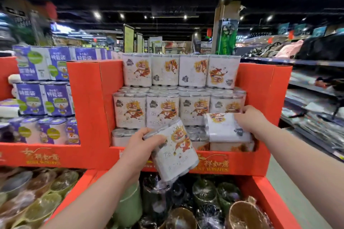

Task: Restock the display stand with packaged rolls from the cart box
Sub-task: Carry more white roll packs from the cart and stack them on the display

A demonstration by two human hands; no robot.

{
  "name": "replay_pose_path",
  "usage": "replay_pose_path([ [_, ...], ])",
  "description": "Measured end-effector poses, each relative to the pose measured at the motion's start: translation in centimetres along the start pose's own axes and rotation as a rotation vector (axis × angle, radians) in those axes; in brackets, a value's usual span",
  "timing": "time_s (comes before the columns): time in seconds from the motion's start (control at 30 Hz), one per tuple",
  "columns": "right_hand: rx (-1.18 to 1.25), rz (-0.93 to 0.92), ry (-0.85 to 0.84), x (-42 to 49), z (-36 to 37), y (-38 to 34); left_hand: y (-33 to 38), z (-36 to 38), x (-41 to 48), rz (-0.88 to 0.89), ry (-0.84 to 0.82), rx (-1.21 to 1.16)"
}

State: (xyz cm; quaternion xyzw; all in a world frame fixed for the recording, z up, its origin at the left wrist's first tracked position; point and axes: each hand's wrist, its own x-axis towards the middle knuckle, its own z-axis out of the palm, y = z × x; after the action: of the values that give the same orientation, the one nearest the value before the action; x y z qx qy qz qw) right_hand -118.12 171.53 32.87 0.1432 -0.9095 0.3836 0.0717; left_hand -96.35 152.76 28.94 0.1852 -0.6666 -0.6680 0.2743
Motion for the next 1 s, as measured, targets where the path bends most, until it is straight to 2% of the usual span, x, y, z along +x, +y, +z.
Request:
replay_pose_path([
  [0.1, -0.275, -0.11, 0.023, -0.3, 0.3, 0.0, 0.9, 0.0, 0.8, 0.015, -0.026, -0.01],
  [0.17, -0.35, -0.172, 0.023, -0.6, 0.5, -0.2, 1.4, 0.1, 1.3, 0.023, -0.044, -0.022],
  [0.27, -0.162, -0.353, 0.036, -1.9, 0.2, -2.3, 2.1, 0.4, 2.2, 0.061, -0.107, -0.004],
  [0.37, 0.185, -0.446, -0.265, -4.6, 0.0, -5.7, 2.8, 1.4, 3.2, 0.103, -0.164, 0.024],
  [0.43, 0.217, -0.499, -0.387, -5.4, 0.2, -7.2, 3.5, 2.4, 3.7, 0.127, -0.205, 0.069],
  [0.57, 0.305, -0.5, -0.365, -4.7, -0.2, -8.1, 4.5, 3.5, 4.9, 0.195, -0.227, 0.117],
  [0.7, 0.307, -0.473, -0.246, -3.2, 0.0, -7.8, 4.9, 3.0, 7.0, 0.427, -0.056, 0.407],
  [0.8, 0.36, -0.43, -0.189, -2.2, 0.5, -7.7, 4.7, 2.2, 8.6, 0.643, 0.119, 0.981],
  [0.87, 0.306, -0.438, -0.161, -1.8, 0.9, -7.7, 4.0, 2.0, 9.4, 0.627, 0.056, 1.241],
  [0.93, 0.234, -0.465, -0.143, -1.4, 1.4, -7.7, 3.1, 2.0, 10.0, 0.571, -0.011, 1.322],
  [1.0, 0.168, -0.49, -0.155, -0.9, 2.0, -7.5, 2.8, 2.0, 10.3, 0.596, -0.006, 1.344],
])
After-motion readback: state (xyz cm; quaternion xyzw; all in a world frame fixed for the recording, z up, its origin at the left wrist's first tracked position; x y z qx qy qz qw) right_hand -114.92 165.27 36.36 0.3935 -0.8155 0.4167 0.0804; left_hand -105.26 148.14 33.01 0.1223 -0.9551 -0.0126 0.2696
